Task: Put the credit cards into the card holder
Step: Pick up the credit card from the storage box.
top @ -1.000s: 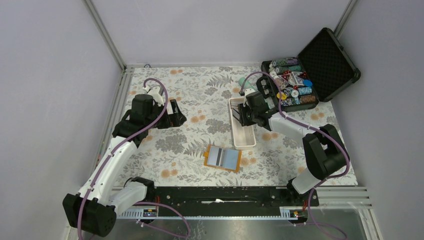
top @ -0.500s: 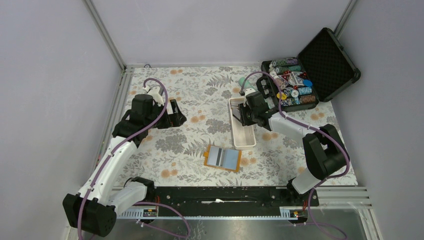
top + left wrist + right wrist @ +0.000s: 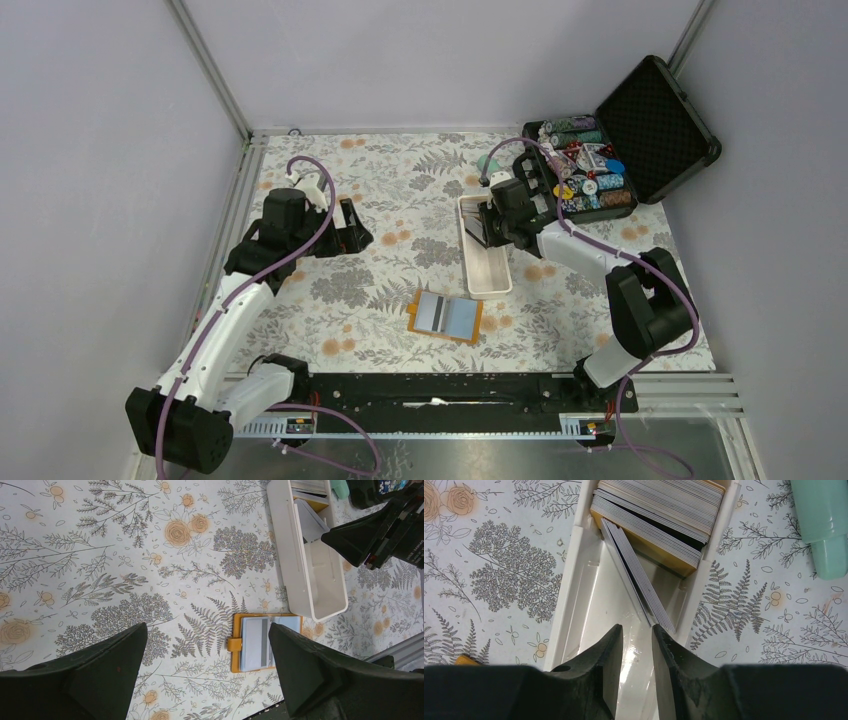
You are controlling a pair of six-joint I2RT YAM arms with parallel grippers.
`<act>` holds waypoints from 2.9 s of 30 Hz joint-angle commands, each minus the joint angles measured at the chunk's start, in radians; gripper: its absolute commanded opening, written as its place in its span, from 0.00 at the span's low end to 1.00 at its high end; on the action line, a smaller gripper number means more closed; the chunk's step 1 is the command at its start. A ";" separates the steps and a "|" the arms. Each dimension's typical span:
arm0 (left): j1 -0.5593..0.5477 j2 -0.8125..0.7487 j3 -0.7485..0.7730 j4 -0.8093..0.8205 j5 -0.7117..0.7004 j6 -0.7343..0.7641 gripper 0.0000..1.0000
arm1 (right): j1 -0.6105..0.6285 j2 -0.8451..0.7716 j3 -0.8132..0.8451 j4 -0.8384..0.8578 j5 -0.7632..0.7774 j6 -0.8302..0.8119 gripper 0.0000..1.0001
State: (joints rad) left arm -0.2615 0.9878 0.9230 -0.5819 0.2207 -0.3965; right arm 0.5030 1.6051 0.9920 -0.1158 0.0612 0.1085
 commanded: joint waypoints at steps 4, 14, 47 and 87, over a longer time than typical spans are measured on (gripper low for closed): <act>0.007 -0.012 0.002 0.040 0.020 0.002 0.99 | 0.003 0.018 0.040 0.002 0.000 -0.016 0.33; 0.009 -0.010 0.002 0.040 0.022 0.002 0.99 | 0.003 0.040 0.046 0.004 -0.002 -0.018 0.33; 0.013 -0.015 0.002 0.040 0.025 0.003 0.99 | 0.030 0.023 0.046 -0.019 -0.024 -0.021 0.32; 0.015 -0.017 0.000 0.040 0.030 0.004 0.99 | 0.083 0.048 0.074 -0.046 0.126 -0.017 0.02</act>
State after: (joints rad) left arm -0.2531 0.9878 0.9230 -0.5819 0.2356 -0.3965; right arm 0.5709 1.6672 1.0454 -0.1658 0.1753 0.0910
